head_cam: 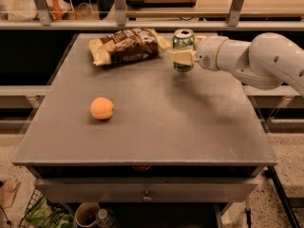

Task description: Move green can near brown chip bag

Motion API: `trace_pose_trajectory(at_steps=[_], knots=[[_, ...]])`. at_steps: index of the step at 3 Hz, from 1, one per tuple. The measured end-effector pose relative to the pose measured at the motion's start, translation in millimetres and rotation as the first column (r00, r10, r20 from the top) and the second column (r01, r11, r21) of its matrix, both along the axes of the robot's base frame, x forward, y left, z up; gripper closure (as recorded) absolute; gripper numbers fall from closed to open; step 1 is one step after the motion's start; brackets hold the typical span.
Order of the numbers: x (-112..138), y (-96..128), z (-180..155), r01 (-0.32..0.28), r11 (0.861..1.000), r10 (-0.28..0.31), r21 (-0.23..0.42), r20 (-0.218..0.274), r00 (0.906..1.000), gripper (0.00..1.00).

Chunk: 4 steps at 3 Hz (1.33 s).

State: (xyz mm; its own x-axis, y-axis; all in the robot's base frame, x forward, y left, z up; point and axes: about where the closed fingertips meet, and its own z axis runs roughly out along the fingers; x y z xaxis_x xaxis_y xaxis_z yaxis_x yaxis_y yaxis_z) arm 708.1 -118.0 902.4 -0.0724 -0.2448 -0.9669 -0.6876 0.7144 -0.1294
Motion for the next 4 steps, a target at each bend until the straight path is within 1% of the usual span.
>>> trace_pose_trajectory(at_steps=[1, 2, 3, 4], knots=[[24.3, 12.4, -2.4, 0.018, 0.998, -0.017, 0.061, -0.020, 0.9997, 1.00], [42.4, 15.1, -9.5, 0.015, 0.995, -0.013, 0.096, -0.016, 0.9998, 1.00], [59.2, 15.1, -17.0, -0.013, 0.996, 0.013, 0.089, -0.006, 0.9999, 1.00], [58.5, 17.4, -15.3, -0.013, 0.996, 0.014, 0.092, -0.005, 0.9999, 0.82]])
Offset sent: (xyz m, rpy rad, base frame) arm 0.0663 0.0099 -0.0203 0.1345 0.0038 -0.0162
